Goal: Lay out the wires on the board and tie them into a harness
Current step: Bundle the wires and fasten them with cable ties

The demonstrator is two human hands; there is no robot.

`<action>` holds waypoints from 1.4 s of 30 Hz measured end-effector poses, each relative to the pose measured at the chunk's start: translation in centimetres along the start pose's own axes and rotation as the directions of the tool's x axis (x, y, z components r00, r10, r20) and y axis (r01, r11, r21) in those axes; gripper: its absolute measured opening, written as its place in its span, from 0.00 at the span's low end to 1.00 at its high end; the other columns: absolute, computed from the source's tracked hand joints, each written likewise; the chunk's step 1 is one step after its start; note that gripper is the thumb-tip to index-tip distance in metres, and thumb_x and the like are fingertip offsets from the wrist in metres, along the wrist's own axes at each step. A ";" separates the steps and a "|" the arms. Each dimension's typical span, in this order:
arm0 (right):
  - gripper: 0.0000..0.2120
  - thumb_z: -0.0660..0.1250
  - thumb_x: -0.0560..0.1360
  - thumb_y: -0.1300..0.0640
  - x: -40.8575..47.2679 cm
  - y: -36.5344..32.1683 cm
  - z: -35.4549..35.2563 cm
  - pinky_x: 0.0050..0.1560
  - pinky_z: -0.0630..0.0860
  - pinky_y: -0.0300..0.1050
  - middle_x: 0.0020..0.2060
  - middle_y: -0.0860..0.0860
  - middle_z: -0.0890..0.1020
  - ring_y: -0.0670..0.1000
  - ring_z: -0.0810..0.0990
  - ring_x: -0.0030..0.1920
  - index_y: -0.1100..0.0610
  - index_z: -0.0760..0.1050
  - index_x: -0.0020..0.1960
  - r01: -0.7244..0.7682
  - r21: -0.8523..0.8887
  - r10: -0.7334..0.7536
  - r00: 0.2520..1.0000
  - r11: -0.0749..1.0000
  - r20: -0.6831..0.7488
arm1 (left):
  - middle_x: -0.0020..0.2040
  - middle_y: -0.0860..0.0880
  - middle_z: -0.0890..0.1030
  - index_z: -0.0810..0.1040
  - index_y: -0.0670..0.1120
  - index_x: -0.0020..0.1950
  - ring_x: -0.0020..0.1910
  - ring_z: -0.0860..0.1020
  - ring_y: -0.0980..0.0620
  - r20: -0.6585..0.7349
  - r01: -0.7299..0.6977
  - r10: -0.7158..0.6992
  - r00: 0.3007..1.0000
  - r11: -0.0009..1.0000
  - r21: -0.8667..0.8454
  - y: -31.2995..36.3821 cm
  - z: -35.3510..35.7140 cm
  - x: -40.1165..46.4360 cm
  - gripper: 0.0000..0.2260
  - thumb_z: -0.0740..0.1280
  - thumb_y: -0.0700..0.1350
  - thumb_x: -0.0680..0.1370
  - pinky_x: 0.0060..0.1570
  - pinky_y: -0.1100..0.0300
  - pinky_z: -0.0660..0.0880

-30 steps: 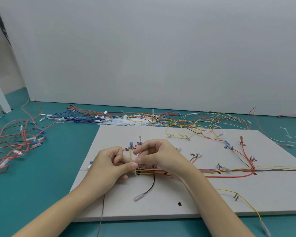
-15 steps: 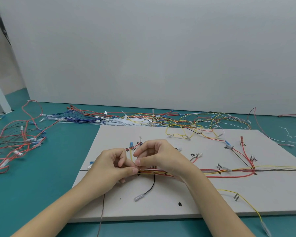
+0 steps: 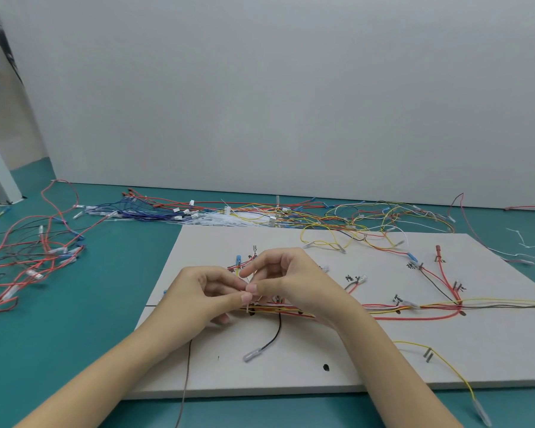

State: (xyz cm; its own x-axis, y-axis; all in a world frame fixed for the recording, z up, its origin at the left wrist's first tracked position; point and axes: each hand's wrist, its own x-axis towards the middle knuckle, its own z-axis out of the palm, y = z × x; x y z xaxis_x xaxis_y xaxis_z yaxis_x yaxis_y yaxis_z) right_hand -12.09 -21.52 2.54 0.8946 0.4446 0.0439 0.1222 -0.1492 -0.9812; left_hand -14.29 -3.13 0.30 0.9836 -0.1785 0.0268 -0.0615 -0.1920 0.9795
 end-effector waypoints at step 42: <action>0.11 0.70 0.73 0.70 -0.1 -0.5 0.2 0.42 0.76 0.37 0.36 0.53 0.81 0.47 0.78 0.35 0.64 0.79 0.55 0.056 -0.058 -0.061 0.995 0.997 -0.078 | 0.47 0.64 0.73 0.70 0.53 0.51 0.54 0.65 0.64 0.355 -0.367 0.172 0.919 0.702 0.611 -0.8 -0.9 1.7 0.01 0.61 0.48 0.81 0.54 0.64 0.67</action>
State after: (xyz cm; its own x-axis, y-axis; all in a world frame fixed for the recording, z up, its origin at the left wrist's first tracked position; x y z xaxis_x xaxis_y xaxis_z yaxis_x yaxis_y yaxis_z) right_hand -12.29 -21.29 2.97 0.9162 0.3830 0.1177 0.1970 -0.1749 -0.9647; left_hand -12.37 -2.42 -0.27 0.8328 -0.5399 0.1218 -0.5081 -0.6584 0.5553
